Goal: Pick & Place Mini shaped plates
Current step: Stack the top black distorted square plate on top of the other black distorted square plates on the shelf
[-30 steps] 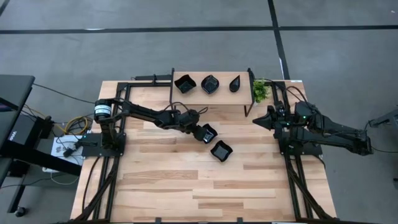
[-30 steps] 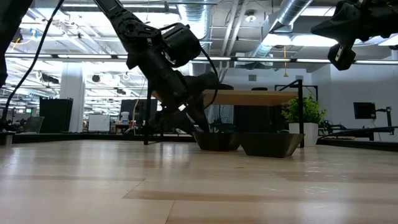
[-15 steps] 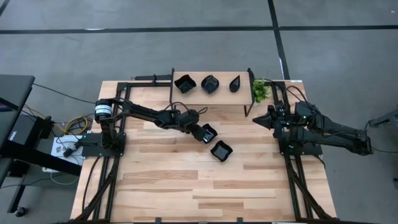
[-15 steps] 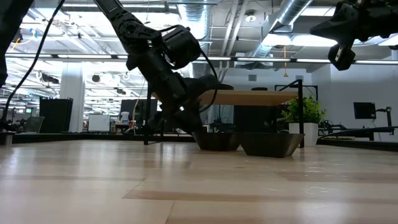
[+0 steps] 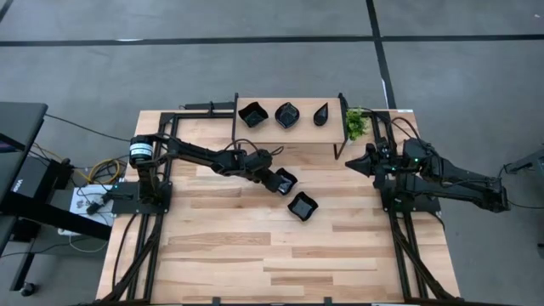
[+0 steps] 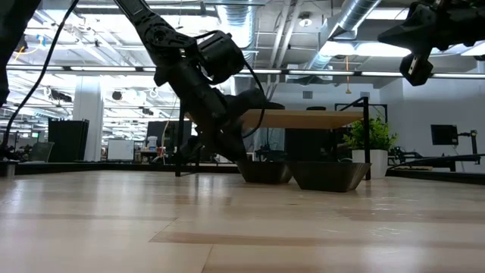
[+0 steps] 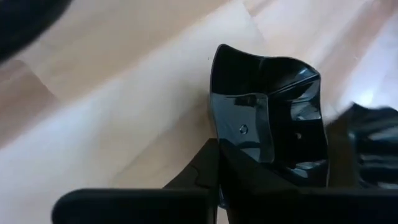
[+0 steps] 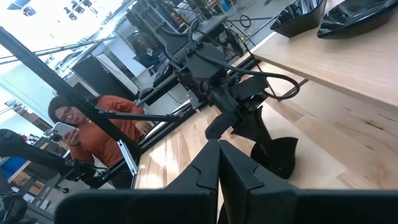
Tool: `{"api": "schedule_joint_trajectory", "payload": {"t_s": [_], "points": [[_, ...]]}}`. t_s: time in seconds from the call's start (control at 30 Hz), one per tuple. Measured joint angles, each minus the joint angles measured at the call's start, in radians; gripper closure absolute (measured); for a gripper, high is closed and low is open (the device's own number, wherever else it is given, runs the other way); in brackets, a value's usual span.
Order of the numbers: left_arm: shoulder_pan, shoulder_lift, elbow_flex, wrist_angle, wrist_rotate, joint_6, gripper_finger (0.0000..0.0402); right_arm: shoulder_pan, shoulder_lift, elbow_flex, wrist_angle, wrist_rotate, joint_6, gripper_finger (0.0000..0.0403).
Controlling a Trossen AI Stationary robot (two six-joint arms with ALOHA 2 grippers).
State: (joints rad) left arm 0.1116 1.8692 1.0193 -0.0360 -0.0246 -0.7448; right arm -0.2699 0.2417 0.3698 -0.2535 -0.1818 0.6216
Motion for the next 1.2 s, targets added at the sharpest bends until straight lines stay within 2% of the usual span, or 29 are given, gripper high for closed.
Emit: {"api": "schedule_joint_trajectory", "payload": {"t_s": [0.1, 0.23, 0.53, 0.77, 0.9, 1.03, 1.1, 1.2], "points": [[-0.003, -0.016, -0.001, -0.005, 0.055, 0.000, 0.0395, 0.000, 0.000, 0.000, 0.000, 0.000, 0.000, 0.0401], [-0.015, -0.081, -0.001, -0.014, 0.061, 0.020, 0.0397, 0.000, 0.000, 0.000, 0.000, 0.000, 0.000, 0.0401], [-0.047, -0.340, -0.001, -0.217, -0.021, 0.053, 0.0397, 0.000, 0.000, 0.000, 0.000, 0.000, -0.001, 0.0401], [-0.060, -0.514, 0.001, -0.236, -0.043, 0.051, 0.0398, 0.000, 0.000, 0.000, 0.000, 0.000, -0.002, 0.0401], [0.017, -0.636, 0.001, -0.244, -0.091, 0.083, 0.0398, 0.000, 0.000, 0.000, 0.000, 0.000, -0.002, 0.0401], [0.169, -0.726, 0.001, -0.267, -0.103, 0.194, 0.0398, 0.000, 0.000, 0.000, 0.000, 0.000, -0.002, 0.0401], [0.271, -0.748, 0.001, -0.274, -0.060, 0.224, 0.0398, 0.000, 0.000, 0.000, 0.000, 0.000, -0.002, 0.0401], [0.413, -0.739, 0.002, -0.274, 0.064, 0.275, 0.0398, 0.000, 0.000, 0.000, 0.000, 0.000, -0.002, 0.0401]]}}
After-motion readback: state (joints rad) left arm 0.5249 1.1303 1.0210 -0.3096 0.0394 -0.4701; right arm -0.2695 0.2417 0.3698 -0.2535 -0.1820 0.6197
